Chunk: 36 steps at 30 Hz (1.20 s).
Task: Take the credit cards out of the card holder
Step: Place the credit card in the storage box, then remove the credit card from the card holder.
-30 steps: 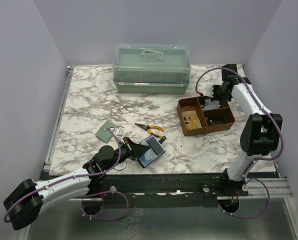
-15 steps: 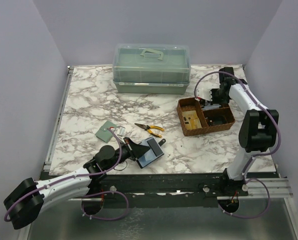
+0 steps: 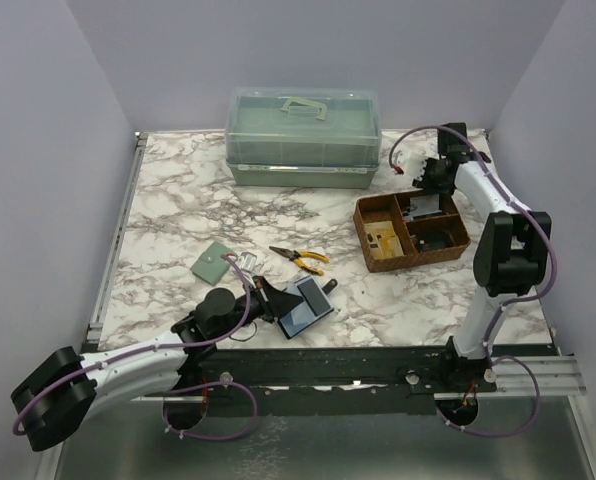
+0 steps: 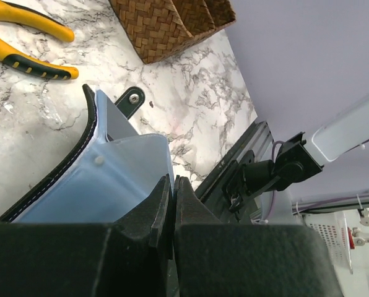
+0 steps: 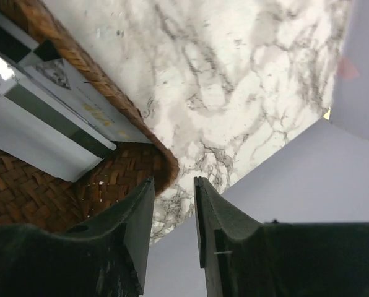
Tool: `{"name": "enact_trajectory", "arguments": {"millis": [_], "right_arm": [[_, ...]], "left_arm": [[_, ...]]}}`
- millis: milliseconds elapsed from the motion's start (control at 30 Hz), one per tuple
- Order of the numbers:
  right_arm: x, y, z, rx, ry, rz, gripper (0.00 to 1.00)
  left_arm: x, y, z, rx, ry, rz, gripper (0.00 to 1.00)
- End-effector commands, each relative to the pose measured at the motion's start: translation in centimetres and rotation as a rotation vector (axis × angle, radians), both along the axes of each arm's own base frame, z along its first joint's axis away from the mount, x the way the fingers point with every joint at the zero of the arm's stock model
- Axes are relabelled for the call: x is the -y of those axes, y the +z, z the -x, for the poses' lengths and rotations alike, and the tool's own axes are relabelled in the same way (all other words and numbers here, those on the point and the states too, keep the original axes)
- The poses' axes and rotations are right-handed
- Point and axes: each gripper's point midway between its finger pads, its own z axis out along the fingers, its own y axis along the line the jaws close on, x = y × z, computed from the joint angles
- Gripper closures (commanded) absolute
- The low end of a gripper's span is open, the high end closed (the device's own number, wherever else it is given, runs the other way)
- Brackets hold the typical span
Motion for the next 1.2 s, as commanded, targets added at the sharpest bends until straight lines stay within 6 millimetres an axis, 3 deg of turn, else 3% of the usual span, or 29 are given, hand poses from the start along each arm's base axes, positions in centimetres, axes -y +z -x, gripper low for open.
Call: {"name": "enact_trajectory", "arguments": {"millis": [0, 133, 267, 333, 400, 567, 1167], "right_arm": [[-3.9, 6.7, 1.3, 0.104, -0.088, -0.305, 0.62], [-11.2, 8.6, 7.0, -0.028, -0.044, -0.743, 0.56], [-19.8, 11.1, 15.9, -0.311, 0.177, -1.293, 0.38], [-21.8, 11.7, 20.1, -0.454, 0.304, -1.471, 0.34], [-22.7, 11.3, 22.3, -0.542, 0.350, -1.538, 0.33], [-23.7, 8.4, 23.4, -0.622, 0.255, -1.509, 0.32], [-24.3, 5.5, 24.6, -0.579, 0.304, -1.401, 0.27]], "left_arm": [[1.2, 2.4, 0.1, 0.034, -0.051, 0.052, 1.00], [2.2, 2.4, 0.2, 0.036, -0.098, 0.027, 1.00], [3.6, 1.9, 0.5, 0.027, -0.173, -0.012, 1.00], [4.2, 1.6, 0.4, 0.024, -0.197, -0.033, 1.00], [4.9, 1.2, 0.4, 0.024, -0.229, -0.052, 1.00], [6.4, 0.4, 0.6, 0.029, -0.316, -0.095, 1.00], [6.5, -1.0, 1.5, 0.107, -0.452, -0.253, 1.00]]}}
